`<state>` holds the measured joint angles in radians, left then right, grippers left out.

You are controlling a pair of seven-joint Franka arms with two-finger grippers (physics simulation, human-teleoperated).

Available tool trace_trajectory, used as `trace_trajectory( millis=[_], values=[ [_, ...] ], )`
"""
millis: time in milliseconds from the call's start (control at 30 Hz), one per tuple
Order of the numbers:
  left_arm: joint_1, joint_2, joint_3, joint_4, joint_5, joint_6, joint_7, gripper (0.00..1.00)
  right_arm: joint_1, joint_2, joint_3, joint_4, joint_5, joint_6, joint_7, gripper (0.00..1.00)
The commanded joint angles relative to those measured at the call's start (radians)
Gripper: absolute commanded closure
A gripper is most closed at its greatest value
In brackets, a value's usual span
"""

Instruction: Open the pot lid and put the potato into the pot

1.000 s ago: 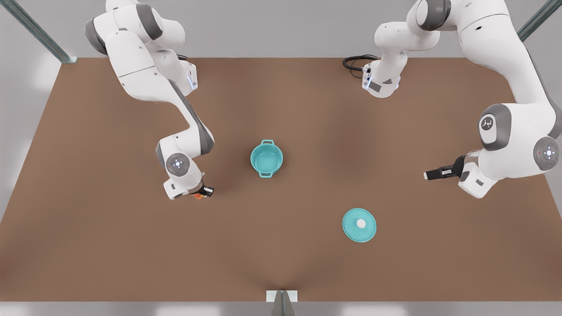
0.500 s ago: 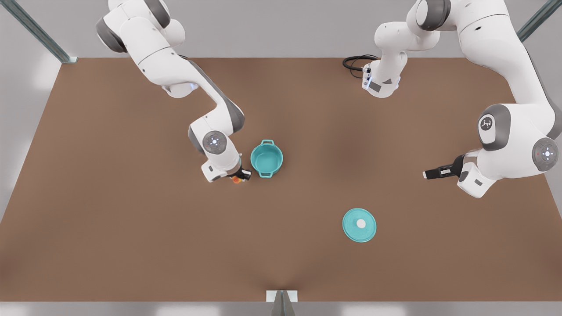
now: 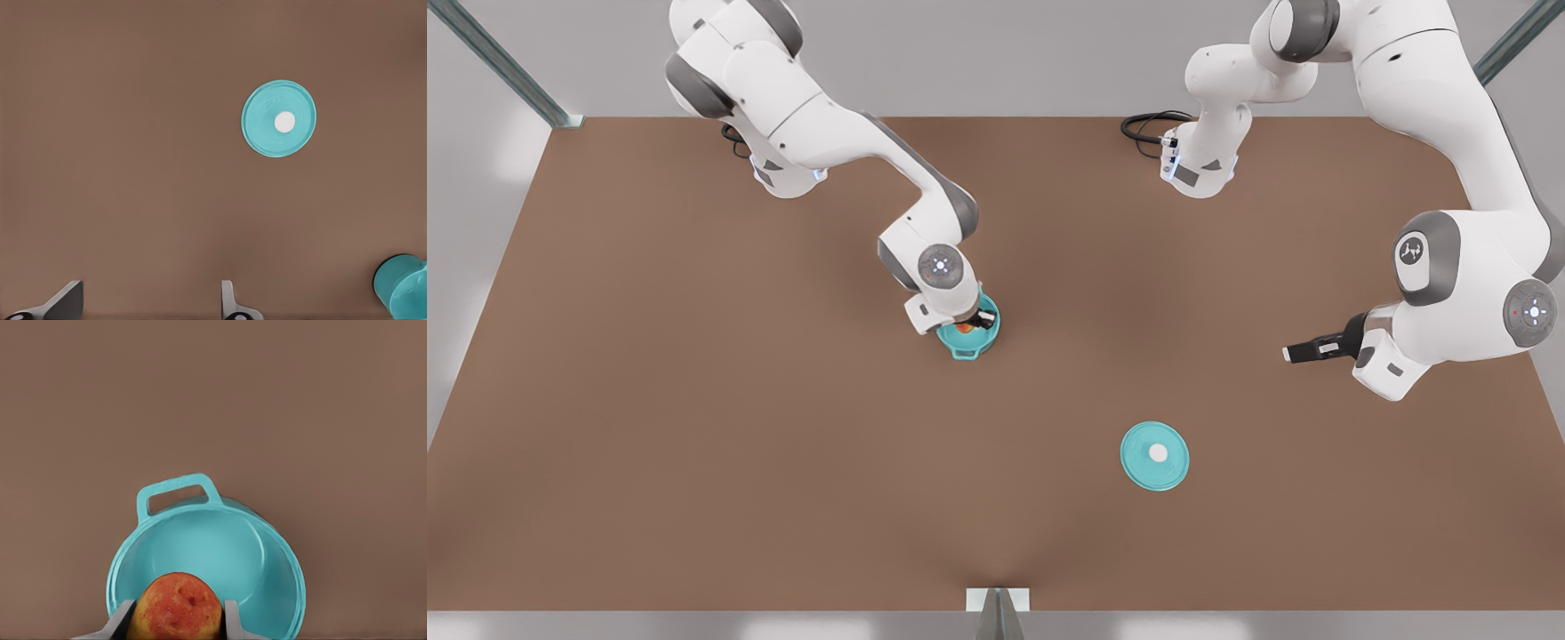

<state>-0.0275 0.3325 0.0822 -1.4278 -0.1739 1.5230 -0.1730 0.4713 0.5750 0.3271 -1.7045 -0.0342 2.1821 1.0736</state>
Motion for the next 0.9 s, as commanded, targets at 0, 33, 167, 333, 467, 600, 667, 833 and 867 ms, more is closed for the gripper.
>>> trace_trajectory(
  millis=[0,33,167,333,467,600,667,833,867],
  values=[
    [0.000,-0.001,-0.001,0.001,0.001,0.000,-0.005,0.00,0.004,0.020,0.000,0.000,-0.004,0.021,0.164,0.42],
    [0.000,-0.001,-0.001,0.001,0.001,0.000,-0.005,0.00,0.004,0.026,0.000,0.000,-0.004,0.022,0.164,0.42],
    [0.000,-0.001,-0.001,0.001,0.001,0.000,-0.005,0.00,0.006,0.026,-0.006,0.006,-0.006,0.022,0.154,0.00],
    [-0.002,-0.001,-0.001,0.000,0.001,-0.001,-0.008,0.00,-0.002,-0.026,-0.014,0.046,-0.009,-0.036,0.152,0.00],
    [-0.002,-0.001,-0.001,0.000,0.001,-0.001,-0.007,0.00,-0.335,-0.230,-0.082,0.149,-0.134,-0.527,-0.535,0.00],
    [-0.002,-0.001,-0.001,0.000,0.001,0.000,-0.010,0.00,-0.560,-0.225,-0.088,0.184,-0.222,-0.556,-0.914,0.00],
    [-0.011,0.000,-0.002,0.000,0.004,0.000,-0.019,0.00,-0.641,-0.238,-0.083,0.106,-0.158,-0.440,-0.986,0.00],
    [-0.045,0.003,-0.010,0.053,0.008,0.085,-0.053,0.00,-0.697,-0.304,-0.076,0.002,-0.070,-0.294,-1.054,0.00],
    [-0.052,0.002,-0.010,0.055,0.013,0.085,-0.053,0.00,-0.692,-0.304,-0.072,0.005,-0.072,-0.294,-1.054,0.00]
  ],
)
